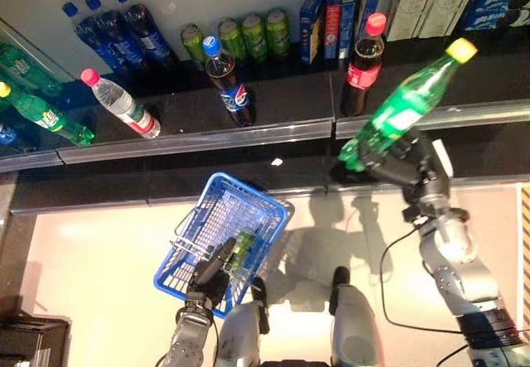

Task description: Pick up the drink and place into the basket.

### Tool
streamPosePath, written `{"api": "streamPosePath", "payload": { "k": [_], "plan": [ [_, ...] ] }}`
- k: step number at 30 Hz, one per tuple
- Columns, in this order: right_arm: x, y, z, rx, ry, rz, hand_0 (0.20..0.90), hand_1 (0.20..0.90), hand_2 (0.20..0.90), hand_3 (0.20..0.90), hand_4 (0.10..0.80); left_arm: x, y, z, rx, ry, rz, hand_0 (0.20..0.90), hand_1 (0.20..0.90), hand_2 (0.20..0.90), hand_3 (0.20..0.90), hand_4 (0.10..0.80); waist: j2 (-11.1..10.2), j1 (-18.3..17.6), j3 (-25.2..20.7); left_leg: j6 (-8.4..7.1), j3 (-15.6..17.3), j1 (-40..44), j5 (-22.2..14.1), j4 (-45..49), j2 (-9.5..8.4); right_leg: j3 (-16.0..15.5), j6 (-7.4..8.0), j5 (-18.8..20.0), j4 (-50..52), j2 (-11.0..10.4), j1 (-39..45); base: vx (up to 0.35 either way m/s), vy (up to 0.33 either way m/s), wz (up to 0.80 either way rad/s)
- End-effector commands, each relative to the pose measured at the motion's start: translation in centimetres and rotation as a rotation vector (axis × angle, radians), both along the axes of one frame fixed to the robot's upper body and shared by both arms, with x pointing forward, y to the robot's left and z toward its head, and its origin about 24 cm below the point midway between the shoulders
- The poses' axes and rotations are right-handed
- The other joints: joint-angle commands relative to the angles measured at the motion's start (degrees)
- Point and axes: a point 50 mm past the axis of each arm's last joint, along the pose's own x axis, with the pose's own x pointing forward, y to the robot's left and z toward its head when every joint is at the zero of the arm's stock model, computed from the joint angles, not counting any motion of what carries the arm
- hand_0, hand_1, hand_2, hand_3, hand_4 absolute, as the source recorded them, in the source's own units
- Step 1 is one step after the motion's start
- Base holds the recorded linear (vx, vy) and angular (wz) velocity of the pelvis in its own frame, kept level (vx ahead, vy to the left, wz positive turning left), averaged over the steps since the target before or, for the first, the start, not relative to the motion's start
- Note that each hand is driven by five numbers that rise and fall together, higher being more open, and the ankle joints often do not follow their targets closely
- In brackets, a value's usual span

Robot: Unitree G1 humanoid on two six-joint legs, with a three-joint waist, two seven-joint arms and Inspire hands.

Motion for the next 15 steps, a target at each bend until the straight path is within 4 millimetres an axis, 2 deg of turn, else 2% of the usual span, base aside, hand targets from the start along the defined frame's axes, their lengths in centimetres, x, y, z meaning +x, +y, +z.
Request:
{"api": "streamPosePath", "payload": {
  "k": [1, 6, 15],
  "plan": [
    [-1.6, 3.8, 8.0, 0.054, -0.443, 0.206, 0.300, 0.300, 0.300, 0.200, 0.100, 0.5, 3.7, 4.9, 0.108, -0.343, 0.070, 0.300, 0.300, 0.300, 0.200, 0.100, -3.26, 0.64, -9.55, -0.53, -0.75, -2.67, 5.72, 9.14, 2.79, -1.36, -2.58, -0.48, -5.76, 0.48, 7.91, -0.051, 0.023, 0.01],
    [-2.1, 6.2, 8.0, 0.078, -0.417, 0.341, 0.300, 0.300, 0.300, 0.200, 0.100, 1.1, 3.3, 7.0, 0.202, -0.450, -0.004, 0.300, 0.300, 0.300, 0.200, 0.100, -3.25, 2.19, -8.08, -0.36, -2.03, -4.29, 5.86, 9.55, 2.29, -1.85, -2.42, -0.04, -5.47, 0.19, 7.47, -0.066, 0.030, 0.02],
    [-1.8, 10.4, 7.4, 0.084, -0.383, 0.473, 0.300, 0.300, 0.300, 0.200, 0.100, 2.2, 1.6, 11.7, 0.219, -0.674, -0.130, 0.300, 0.300, 0.300, 0.200, 0.100, -2.96, 5.96, -5.48, 0.02, -5.07, -6.76, 6.10, 9.07, 0.94, -3.81, -1.87, 0.99, -5.50, -0.57, 7.04, -0.066, -0.001, 0.16]
  ]
}}
